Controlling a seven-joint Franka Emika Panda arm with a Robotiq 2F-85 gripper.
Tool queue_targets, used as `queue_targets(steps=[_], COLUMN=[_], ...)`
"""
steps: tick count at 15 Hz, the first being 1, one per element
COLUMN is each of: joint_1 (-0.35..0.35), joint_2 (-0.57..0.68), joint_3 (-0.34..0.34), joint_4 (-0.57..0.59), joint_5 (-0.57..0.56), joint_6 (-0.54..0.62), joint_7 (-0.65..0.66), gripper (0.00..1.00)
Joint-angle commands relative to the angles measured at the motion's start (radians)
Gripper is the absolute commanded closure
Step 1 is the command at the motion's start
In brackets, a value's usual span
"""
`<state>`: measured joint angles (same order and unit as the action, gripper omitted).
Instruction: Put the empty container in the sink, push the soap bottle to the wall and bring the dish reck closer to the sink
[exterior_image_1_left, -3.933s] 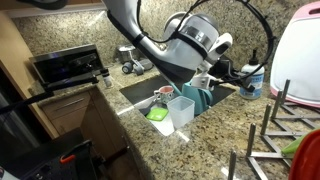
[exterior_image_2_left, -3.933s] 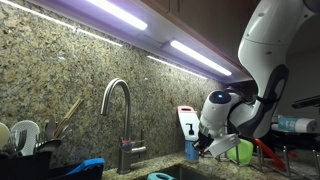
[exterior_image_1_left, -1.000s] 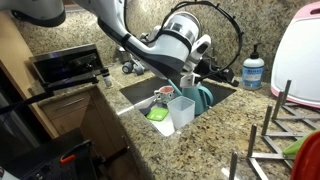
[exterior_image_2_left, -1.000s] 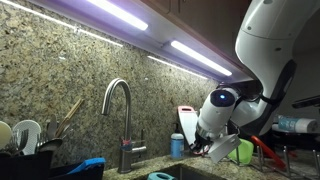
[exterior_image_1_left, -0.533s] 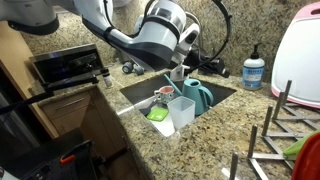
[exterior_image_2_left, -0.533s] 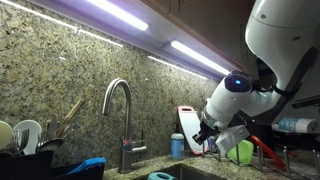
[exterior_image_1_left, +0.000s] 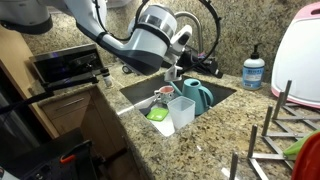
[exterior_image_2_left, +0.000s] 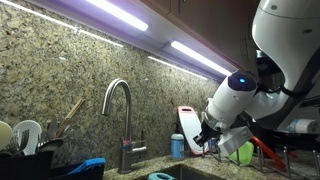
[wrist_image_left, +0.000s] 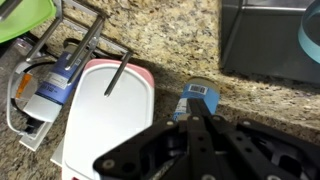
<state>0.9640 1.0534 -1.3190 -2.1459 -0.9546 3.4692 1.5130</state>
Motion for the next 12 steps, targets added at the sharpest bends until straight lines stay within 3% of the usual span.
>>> queue_targets(steps=[1,7,11,12], joint_1=[-0.001,0.001,-0.108,-0.142], joint_2=[0.001,-0.026,-0.170,-0.237], joint_3=[0.001,0.018,0.090,0.138], joint_4=[0.001,-0.013,-0.005,-0.031], joint_5=[0.000,-0.015,-0.136,-0.046], joint_6=[0.000,-0.002,-0.002,-0.032], joint_7=[0.000,-0.017,-0.062,-0.200], gripper=[0.99,1.00,1.00,1.00])
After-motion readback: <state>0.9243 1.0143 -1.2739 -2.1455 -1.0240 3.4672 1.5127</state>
